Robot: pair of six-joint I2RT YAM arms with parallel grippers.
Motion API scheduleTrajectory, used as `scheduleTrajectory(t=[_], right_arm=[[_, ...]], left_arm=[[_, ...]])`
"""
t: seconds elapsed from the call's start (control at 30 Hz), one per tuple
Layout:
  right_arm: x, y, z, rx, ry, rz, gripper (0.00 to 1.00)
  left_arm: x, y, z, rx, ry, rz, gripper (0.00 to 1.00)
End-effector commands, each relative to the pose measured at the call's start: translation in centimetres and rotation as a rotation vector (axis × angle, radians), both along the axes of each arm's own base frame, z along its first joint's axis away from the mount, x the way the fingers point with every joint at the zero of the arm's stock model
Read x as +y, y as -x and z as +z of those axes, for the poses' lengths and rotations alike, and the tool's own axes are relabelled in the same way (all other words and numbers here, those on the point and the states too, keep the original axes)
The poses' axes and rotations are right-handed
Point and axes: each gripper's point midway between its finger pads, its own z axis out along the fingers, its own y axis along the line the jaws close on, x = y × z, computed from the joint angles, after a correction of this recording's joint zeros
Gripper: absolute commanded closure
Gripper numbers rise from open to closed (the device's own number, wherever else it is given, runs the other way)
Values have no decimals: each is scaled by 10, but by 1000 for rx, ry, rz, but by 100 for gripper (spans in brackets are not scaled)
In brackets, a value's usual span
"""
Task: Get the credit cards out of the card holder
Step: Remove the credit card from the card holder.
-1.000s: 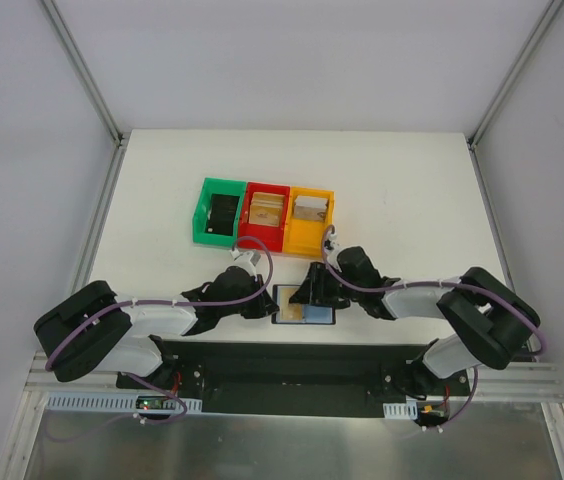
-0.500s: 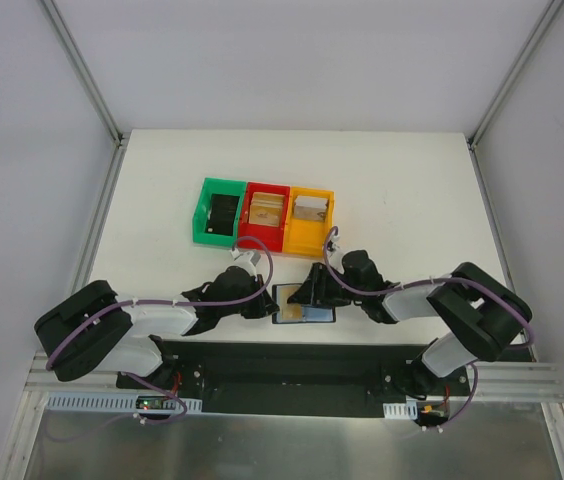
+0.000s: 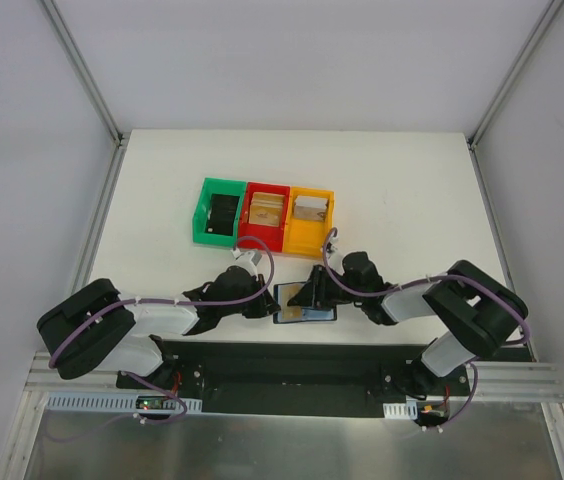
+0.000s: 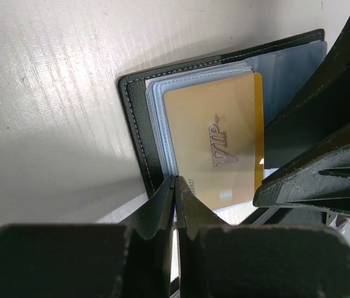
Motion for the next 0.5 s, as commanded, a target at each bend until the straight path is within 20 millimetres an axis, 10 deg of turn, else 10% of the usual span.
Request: scheduleTrajectory(t=[0.0,0.47], right_arm=[[5,5,13,-30,-61,38,66],[-5,-1,14,-32,-61,-1,73]], left_arm=[[-8,-4,8,-23,19,-15,100],[-2,-5,4,-17,12,19,100]])
